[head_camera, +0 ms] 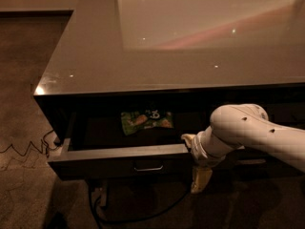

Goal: Open top drawer

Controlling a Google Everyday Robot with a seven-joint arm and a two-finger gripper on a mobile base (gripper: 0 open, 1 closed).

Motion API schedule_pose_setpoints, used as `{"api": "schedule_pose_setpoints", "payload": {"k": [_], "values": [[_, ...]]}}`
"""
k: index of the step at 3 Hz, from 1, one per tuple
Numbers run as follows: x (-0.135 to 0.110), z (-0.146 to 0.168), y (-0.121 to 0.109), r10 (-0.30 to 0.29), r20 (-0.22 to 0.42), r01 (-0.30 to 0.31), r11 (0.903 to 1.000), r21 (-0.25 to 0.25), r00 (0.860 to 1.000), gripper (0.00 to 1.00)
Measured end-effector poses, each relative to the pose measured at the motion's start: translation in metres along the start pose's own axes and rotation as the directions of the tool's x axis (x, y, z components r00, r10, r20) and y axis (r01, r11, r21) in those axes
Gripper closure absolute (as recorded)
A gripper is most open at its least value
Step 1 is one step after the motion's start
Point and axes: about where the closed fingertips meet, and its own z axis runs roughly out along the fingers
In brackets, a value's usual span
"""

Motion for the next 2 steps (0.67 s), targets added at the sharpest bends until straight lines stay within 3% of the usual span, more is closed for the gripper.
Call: {"api": "schedule_pose_setpoints", "payload": {"k": [2], "values": [[0.003,-0.007,0.009,0.014,-0.027,-0.014,0.9999,0.0,1.0,0.57]]}}
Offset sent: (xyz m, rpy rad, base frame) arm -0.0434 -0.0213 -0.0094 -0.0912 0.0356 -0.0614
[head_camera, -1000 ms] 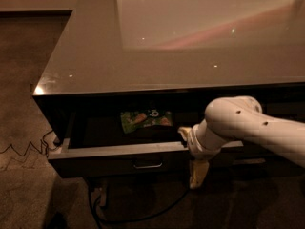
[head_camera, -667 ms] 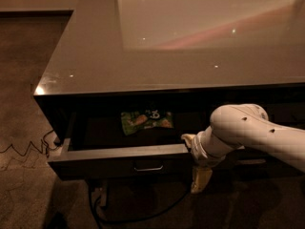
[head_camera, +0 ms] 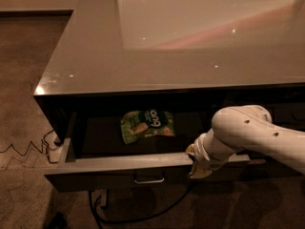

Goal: Open top drawer

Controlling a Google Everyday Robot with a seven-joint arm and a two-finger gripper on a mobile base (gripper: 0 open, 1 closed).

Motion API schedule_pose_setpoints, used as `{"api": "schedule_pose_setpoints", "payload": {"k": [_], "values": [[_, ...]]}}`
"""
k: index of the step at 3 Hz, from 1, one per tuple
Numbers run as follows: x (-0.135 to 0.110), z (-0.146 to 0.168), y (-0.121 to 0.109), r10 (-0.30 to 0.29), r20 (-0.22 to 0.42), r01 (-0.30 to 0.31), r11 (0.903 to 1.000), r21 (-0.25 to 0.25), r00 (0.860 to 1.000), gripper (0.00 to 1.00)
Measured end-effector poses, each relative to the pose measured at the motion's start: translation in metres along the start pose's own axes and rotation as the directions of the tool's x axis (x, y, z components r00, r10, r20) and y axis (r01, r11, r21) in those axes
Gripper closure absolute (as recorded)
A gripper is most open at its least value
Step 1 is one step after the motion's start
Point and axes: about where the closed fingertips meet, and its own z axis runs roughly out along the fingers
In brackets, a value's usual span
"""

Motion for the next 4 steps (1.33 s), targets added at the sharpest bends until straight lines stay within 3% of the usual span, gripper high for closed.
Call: {"api": "schedule_pose_setpoints", "payload": {"k": [1,2,4], "values": [[-0.0012,-0.0029,0.0002,0.0,0.0,0.0,1.0,0.0,1.0,0.79],[-0.0012,-0.0029,0.0002,0.0,0.0,0.0,1.0,0.0,1.0,0.79],[-0.0012,-0.0028,0.0003,0.0,0.0,0.0,1.0,0.0,1.0,0.31]]}}
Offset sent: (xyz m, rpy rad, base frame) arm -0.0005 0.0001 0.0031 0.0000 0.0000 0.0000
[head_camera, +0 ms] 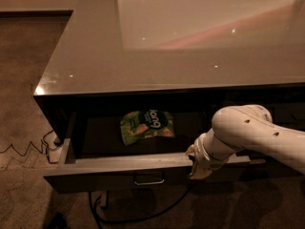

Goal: Open top drawer

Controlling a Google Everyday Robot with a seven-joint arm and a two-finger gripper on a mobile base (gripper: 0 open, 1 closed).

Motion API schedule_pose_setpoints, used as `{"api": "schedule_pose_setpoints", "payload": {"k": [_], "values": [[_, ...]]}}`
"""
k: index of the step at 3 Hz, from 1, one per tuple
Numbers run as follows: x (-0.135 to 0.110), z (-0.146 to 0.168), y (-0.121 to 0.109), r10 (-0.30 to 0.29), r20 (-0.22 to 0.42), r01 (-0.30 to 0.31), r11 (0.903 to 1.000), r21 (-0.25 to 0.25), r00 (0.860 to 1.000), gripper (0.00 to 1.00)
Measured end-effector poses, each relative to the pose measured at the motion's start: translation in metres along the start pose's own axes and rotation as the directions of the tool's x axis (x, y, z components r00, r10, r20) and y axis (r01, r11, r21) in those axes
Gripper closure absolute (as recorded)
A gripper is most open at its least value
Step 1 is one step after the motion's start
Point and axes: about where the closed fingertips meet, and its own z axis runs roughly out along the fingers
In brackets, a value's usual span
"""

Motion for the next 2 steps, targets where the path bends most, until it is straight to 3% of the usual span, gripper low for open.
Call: {"api": "schedule_pose_setpoints", "payload": {"k": [1,2], "values": [[0.0,0.0,0.0,0.0,0.0,0.0,1.0,0.0,1.0,0.09],[0.0,0.0,0.0,0.0,0.0,0.0,1.0,0.0,1.0,0.0]]}}
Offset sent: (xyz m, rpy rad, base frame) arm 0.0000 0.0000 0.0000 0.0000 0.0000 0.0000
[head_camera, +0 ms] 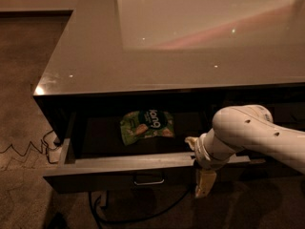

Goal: Open top drawer

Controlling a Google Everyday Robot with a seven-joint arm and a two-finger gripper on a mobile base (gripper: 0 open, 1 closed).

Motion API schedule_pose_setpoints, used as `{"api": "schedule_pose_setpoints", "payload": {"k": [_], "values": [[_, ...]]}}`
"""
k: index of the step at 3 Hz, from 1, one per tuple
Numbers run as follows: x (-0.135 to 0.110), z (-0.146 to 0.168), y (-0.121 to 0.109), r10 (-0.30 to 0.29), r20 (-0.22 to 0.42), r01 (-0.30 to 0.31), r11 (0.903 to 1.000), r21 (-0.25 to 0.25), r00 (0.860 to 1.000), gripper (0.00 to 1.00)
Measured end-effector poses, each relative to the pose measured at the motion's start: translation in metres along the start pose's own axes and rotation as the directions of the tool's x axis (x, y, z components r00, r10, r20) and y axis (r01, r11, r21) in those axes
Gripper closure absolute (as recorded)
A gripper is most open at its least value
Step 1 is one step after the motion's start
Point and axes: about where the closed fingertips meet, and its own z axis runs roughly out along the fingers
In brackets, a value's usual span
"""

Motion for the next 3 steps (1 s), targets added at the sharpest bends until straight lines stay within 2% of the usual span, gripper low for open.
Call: {"api": "schedule_pose_setpoints", "payload": {"k": [1,2,3], "values": [[0.0,0.0,0.0,0.0,0.0,0.0,1.0,0.0,1.0,0.0],[0.011,-0.013,0.012,0.036,0.022,-0.037,0.9982,0.047,0.999,0.0],[0.034,-0.025,0.037,0.121,0.021,-0.122,0.9879,0.095,0.992,0.0]]}}
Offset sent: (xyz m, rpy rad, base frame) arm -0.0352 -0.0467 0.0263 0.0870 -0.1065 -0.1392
